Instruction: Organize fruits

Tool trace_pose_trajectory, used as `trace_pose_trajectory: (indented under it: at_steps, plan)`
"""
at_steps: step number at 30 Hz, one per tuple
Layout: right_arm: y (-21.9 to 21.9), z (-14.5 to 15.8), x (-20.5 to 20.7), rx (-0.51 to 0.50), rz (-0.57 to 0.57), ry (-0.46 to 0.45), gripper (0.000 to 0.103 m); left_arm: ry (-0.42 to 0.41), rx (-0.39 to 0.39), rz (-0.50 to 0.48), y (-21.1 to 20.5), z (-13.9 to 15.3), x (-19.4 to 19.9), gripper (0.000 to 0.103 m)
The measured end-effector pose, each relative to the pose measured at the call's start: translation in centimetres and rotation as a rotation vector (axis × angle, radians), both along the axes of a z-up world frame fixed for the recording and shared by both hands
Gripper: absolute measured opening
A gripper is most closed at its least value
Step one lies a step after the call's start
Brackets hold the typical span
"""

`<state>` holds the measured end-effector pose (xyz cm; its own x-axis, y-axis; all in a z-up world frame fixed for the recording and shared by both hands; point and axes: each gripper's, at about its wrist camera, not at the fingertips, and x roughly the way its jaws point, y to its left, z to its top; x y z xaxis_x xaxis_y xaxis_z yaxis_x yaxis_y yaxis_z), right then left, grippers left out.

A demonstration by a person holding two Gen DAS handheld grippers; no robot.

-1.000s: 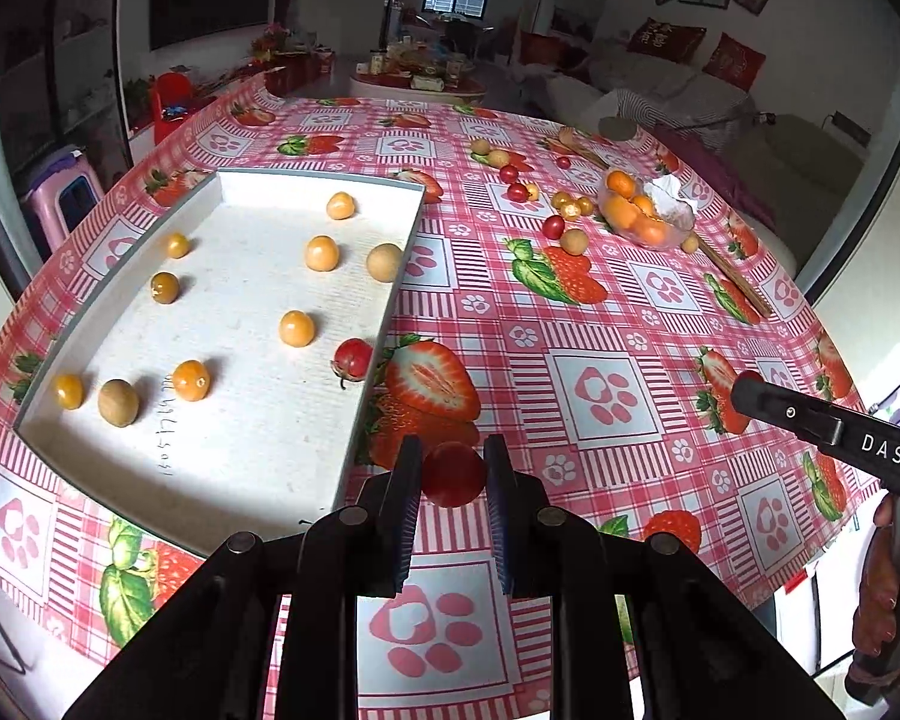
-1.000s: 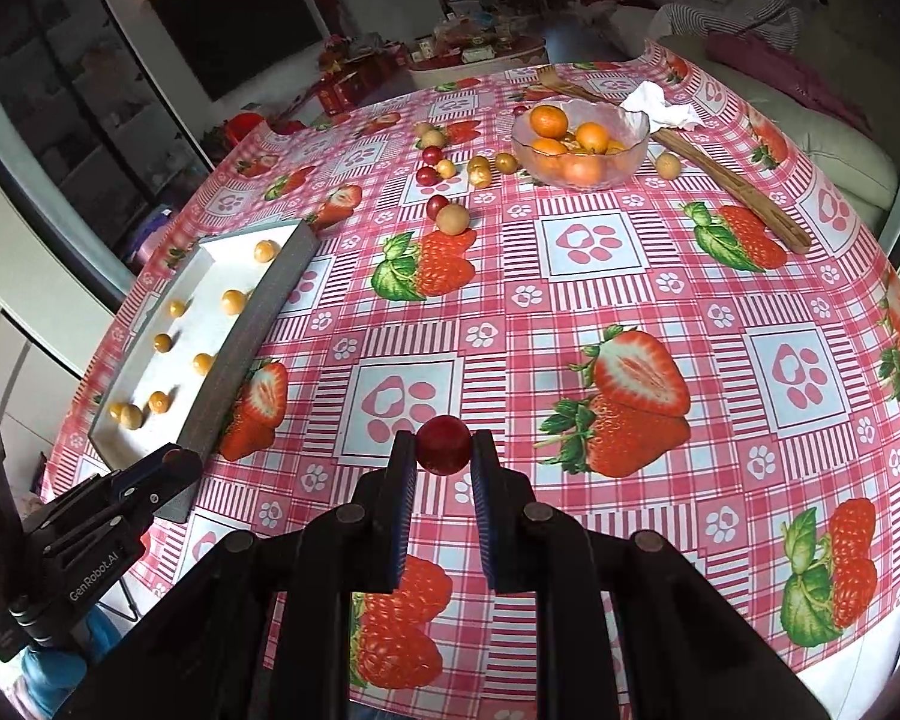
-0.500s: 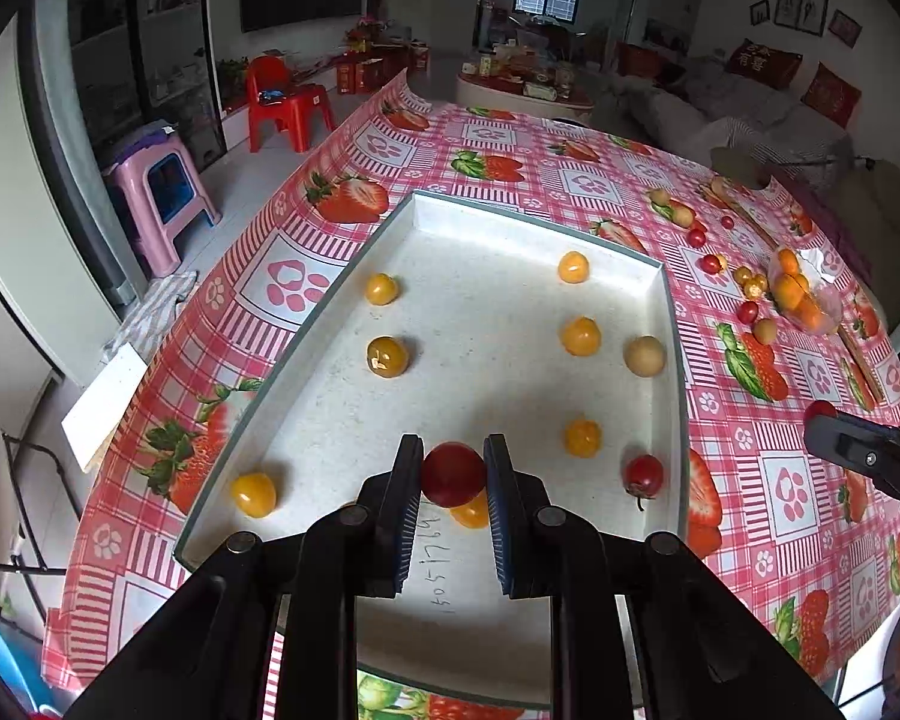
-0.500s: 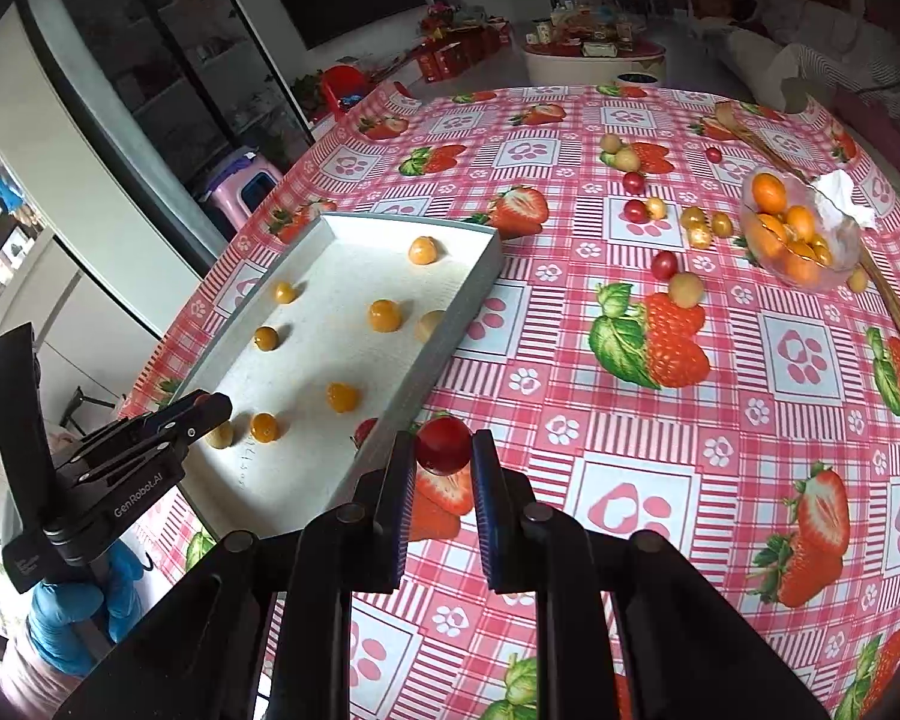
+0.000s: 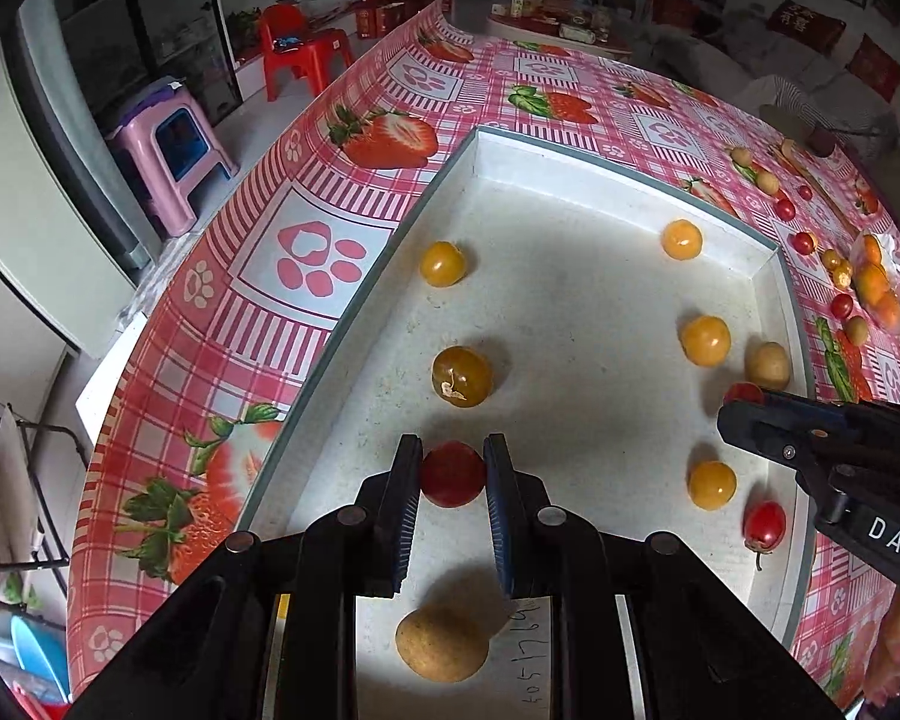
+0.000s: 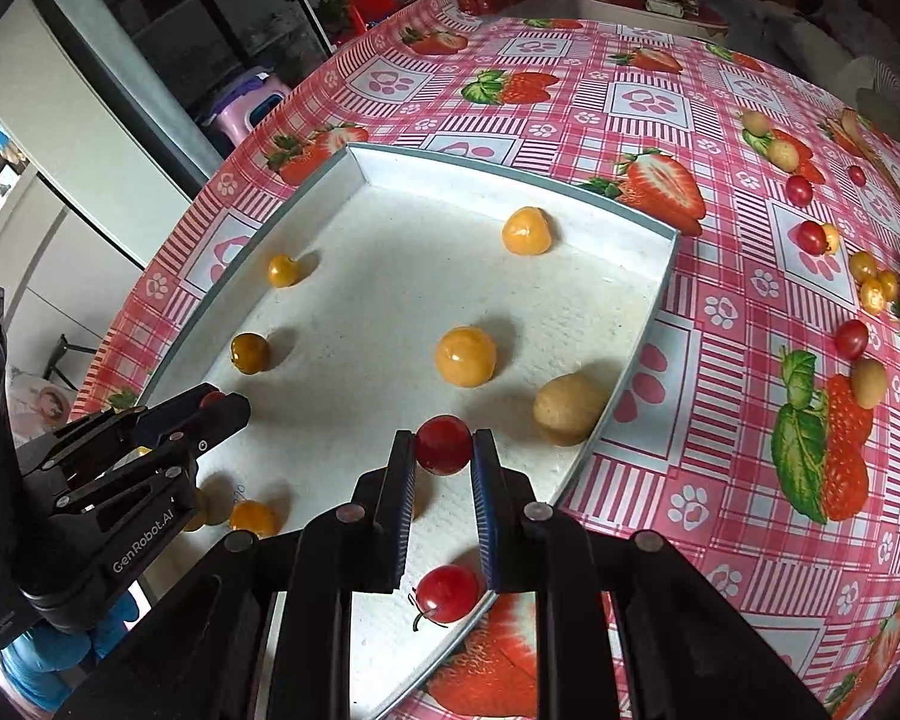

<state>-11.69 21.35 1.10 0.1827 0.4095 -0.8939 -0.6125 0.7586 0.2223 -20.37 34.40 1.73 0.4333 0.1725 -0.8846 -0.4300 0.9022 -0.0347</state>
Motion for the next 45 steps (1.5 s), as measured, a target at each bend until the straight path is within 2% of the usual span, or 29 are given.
trace_pose_trajectory:
  at_steps: [3, 10, 12, 13, 15, 17, 19, 21, 23, 27, 28, 29, 32, 34, 41, 45]
  plan:
    - [0.6, -0.7, 0.1, -0.017, 0.013, -0.001, 0.020, 0.005, 0.015, -0.006, -0.1, -0.1, 0.1, 0.022]
    - [2.0, -0.9, -0.6, -0.086, 0.064, -0.072, 0.021, 0.021, 0.033, -0.015, -0.3, 0.0, 0.6, 0.025]
    - [1.9, -0.7, -0.6, -0.087, 0.070, -0.064, 0.022, 0.019, 0.031, -0.013, -0.3, 0.0, 0.6, 0.059]
    - [1.8, -0.5, -0.6, -0.074, 0.067, -0.054, 0.023, -0.001, 0.040, -0.003, -0.3, 0.3, 0.4, 0.084]
    - [1.2, 0.3, -0.8, -0.052, 0.057, -0.059, 0.030, -0.044, 0.076, 0.003, -0.5, 1.0, -0.2, 0.086]
    - [0.5, 1.4, -1.2, -0.029, 0.056, -0.078, 0.055, -0.053, 0.057, -0.011, -0.6, 1.4, -0.3, 0.086]
    - [-0.2, 2.6, -1.7, -0.012, 0.053, -0.104, 0.064, -0.064, 0.067, -0.010, -0.8, 1.9, -0.6, 0.086]
    - [-1.0, 3.4, -2.1, 0.000, 0.048, -0.111, 0.068, -0.077, 0.076, -0.011, -1.1, 2.6, -1.1, 0.086]
    - [-1.8, 4.0, -2.5, 0.013, 0.041, -0.097, 0.081, -0.092, 0.075, -0.007, -1.6, 3.2, -1.8, 0.086]
    - [-3.3, 4.7, -3.6, 0.006, 0.036, -0.093, 0.082, -0.110, 0.075, 0.009, -2.4, 4.2, -3.5, 0.086]
    - [-3.8, 4.8, -3.9, 0.000, 0.031, -0.095, 0.084, -0.120, 0.078, 0.010, -2.7, 4.5, -4.0, 0.089]
    - [-4.2, 4.9, -4.2, -0.008, 0.024, -0.096, 0.086, -0.127, 0.080, 0.008, -3.0, 4.6, -4.5, 0.103]
    - [-5.2, 5.0, -5.0, -0.024, 0.004, -0.095, 0.093, -0.153, 0.088, -0.001, -4.1, 5.0, -6.0, 0.103]
    - [-5.7, 5.0, -5.6, -0.030, -0.003, -0.094, 0.103, -0.156, 0.087, -0.005, -4.6, 5.0, -6.8, 0.103]
    - [-6.5, 5.3, -7.7, -0.066, -0.039, -0.139, 0.103, -0.148, 0.082, 0.027, -5.3, 5.1, -9.1, 0.103]
    - [-6.2, 5.7, -8.9, -0.083, -0.035, -0.167, 0.103, -0.131, 0.120, 0.035, -5.6, 5.0, -9.8, 0.103]
